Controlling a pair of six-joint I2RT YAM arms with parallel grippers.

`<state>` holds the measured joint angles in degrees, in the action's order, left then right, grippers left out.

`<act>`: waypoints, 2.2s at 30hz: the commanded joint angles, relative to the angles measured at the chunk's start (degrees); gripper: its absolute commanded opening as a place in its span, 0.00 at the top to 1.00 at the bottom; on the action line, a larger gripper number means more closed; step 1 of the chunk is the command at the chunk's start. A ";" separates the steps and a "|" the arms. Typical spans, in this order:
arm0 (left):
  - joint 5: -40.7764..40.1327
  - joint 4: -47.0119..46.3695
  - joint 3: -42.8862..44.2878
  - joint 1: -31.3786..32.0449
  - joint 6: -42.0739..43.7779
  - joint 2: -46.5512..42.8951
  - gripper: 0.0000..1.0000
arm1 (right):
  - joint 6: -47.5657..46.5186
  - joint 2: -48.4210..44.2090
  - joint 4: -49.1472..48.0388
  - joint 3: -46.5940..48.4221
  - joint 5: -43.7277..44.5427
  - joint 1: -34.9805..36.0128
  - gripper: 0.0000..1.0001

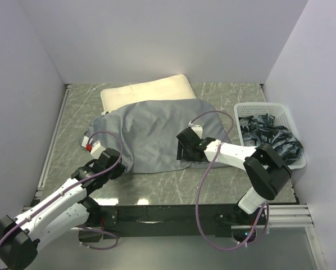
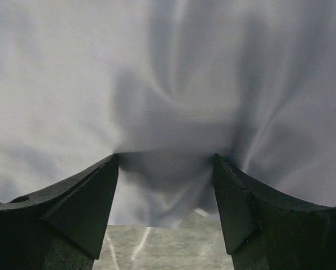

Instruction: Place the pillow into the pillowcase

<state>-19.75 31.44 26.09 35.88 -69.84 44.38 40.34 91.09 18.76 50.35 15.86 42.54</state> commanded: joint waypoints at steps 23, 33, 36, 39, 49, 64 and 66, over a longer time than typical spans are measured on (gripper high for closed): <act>0.15 -10.43 0.90 14.19 -4.06 11.94 0.99 | 12.13 -47.93 17.00 -17.38 6.74 -2.64 1.00; -4.42 -2.10 4.23 32.14 -14.88 15.65 0.99 | 13.63 -54.77 20.43 -19.68 5.49 -1.59 1.00; -5.12 1.68 5.46 34.08 -16.46 14.07 0.96 | 12.84 -56.89 22.98 -18.01 6.81 -1.50 1.00; -7.05 5.55 7.74 34.35 -15.85 11.52 0.72 | 11.61 -56.99 23.60 -16.42 7.08 -1.67 0.94; -8.94 -1.09 30.50 13.64 15.81 15.81 0.01 | 7.13 -50.40 15.17 -16.07 1.02 -1.41 0.25; -2.93 0.37 61.43 -6.43 28.09 58.67 0.01 | -0.07 -31.33 2.17 -7.56 -0.39 3.14 0.14; -3.10 0.20 65.66 -6.61 29.67 62.21 0.01 | -1.74 -27.30 -1.43 -6.76 -2.40 4.73 0.13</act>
<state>-24.05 30.59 84.49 30.65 -44.23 100.73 42.48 58.76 25.91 39.48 15.29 43.55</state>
